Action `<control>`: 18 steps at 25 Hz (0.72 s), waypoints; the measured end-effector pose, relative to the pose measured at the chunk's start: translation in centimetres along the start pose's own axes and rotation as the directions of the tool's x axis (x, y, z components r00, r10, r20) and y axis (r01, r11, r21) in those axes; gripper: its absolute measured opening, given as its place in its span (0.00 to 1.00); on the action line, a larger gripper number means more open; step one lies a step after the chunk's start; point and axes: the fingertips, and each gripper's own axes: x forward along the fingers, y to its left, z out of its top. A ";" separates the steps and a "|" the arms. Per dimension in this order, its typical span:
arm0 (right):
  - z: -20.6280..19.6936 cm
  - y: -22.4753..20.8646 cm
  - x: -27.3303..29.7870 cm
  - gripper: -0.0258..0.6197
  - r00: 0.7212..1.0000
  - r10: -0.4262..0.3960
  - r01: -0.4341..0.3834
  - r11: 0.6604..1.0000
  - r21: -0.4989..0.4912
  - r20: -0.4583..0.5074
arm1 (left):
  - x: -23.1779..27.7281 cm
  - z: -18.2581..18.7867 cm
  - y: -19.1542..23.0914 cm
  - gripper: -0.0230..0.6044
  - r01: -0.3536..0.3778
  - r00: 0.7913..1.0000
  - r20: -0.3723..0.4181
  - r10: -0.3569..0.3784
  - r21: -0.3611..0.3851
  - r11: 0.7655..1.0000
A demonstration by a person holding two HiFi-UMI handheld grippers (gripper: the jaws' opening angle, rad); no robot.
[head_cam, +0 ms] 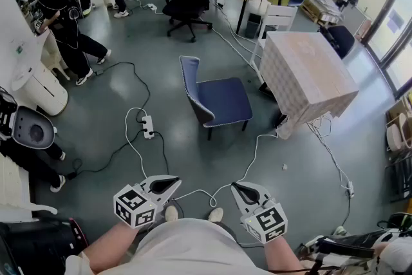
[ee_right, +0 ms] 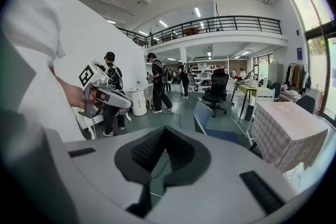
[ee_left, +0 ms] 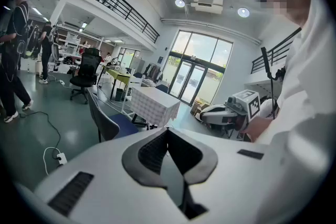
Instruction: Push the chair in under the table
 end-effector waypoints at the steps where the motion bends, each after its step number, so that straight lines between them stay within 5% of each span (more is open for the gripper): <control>1: 0.2 -0.1 0.3 0.06 1.000 0.002 -0.002 1.000 -0.002 0.006 | 0.1 0.1 0.3 0.05 -0.003 1.000 0.000 0.003 0.003 1.000; 18: -3.9 -6.3 -4.4 0.06 1.000 0.006 -0.007 0.999 0.035 0.024 | 6.3 1.0 -1.1 0.05 -0.117 0.993 0.006 0.117 -0.037 0.992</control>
